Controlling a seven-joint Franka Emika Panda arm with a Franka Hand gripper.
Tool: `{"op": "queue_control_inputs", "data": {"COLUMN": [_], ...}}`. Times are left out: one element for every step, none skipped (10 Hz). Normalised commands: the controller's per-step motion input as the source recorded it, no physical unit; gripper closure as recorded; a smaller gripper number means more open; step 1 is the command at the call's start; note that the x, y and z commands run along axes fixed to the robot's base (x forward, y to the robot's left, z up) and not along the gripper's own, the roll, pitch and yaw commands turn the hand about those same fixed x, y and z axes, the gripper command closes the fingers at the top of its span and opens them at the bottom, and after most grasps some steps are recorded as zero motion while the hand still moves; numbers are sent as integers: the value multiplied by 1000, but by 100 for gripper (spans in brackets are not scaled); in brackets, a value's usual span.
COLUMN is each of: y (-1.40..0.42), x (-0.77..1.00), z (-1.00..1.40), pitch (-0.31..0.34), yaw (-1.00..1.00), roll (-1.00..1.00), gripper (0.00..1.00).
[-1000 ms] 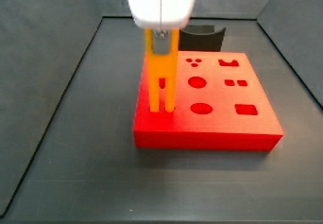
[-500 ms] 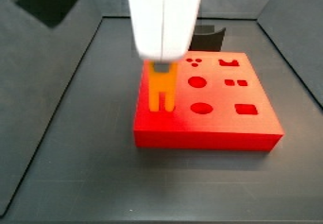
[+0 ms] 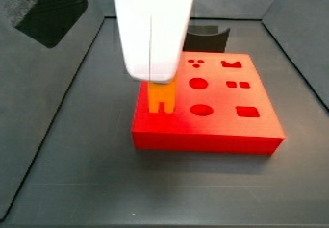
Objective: Insert the square-circle object.
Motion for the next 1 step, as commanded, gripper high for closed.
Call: {"op": "queue_control_inputs", "data": {"y": [0], "x": [0], "z": [0], "pitch": [0], "yaw": [0], "roll": [0], "gripper": [100]}}
